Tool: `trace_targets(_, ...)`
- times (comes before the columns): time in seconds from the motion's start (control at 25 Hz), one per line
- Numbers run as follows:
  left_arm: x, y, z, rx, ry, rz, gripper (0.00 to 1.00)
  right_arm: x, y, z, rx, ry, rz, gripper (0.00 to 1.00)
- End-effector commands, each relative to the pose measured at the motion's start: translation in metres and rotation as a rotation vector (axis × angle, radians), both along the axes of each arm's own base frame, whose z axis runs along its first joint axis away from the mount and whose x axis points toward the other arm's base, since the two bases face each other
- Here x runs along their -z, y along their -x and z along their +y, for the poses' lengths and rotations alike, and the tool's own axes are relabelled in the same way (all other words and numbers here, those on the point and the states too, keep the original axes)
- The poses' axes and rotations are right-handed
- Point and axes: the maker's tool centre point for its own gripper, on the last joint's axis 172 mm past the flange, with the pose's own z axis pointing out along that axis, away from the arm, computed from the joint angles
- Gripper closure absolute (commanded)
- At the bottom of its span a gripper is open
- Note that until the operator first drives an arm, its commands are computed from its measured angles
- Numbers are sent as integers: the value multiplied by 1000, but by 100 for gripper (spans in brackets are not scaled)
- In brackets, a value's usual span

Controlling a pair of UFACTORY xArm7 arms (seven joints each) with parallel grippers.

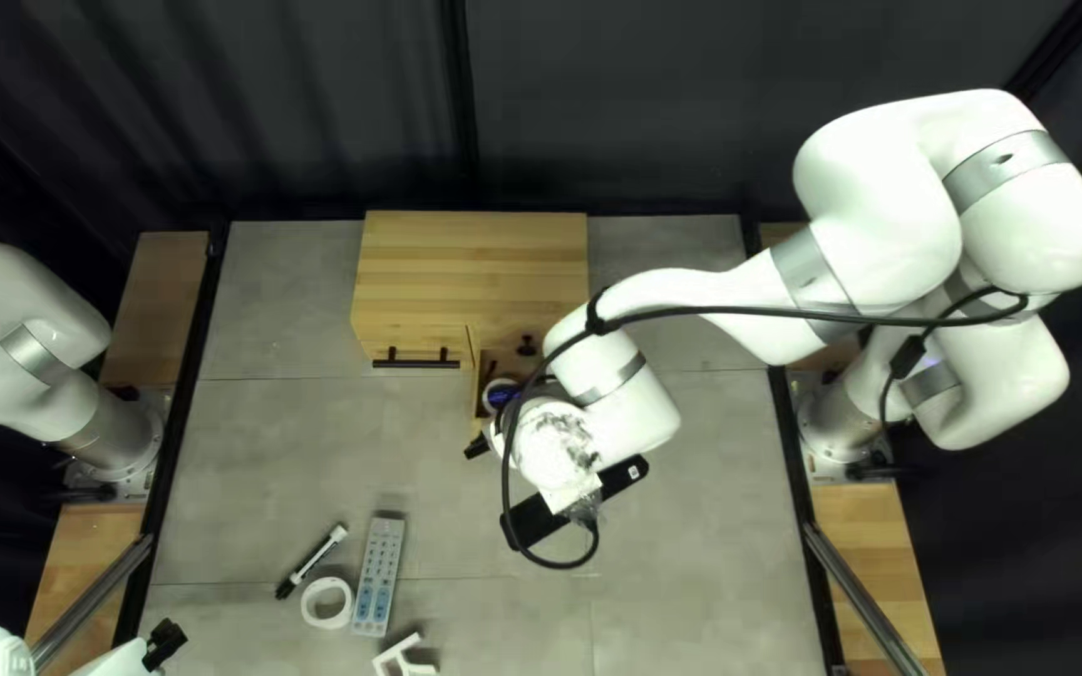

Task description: Open drawers and place objects into drawer and close

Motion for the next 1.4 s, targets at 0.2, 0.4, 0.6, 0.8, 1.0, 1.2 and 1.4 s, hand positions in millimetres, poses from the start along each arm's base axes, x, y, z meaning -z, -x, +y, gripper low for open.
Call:
trace_targets(0.2, 0, 0, 0, 0, 0, 0, 0, 18, -11, 10, -5, 16, -20, 0)
trace_targets(0.4, 0, 0, 0, 0, 0, 0, 0, 32, -3, -6, 46, -1, -28, 0)
trace_targets(0.6, 0, 0, 0, 0, 0, 0, 0, 35, -4, -15, 83, -56, -81, 0)
trace_targets(0.8, 0, 0, 0, 0, 0, 0, 0, 40, -13, -16, 82, -105, -152, 0)
trace_targets(1.0, 0, 0, 0, 0, 0, 0, 0, 55, -14, -13, 36, -127, -157, 0)
trace_targets(1.2, 0, 0, 0, 0, 0, 0, 0, 62, -11, -20, 14, -118, -128, 0)
trace_targets(1.4, 0, 0, 0, 0, 0, 0, 0, 69, -12, -27, 78, -132, -98, 0)
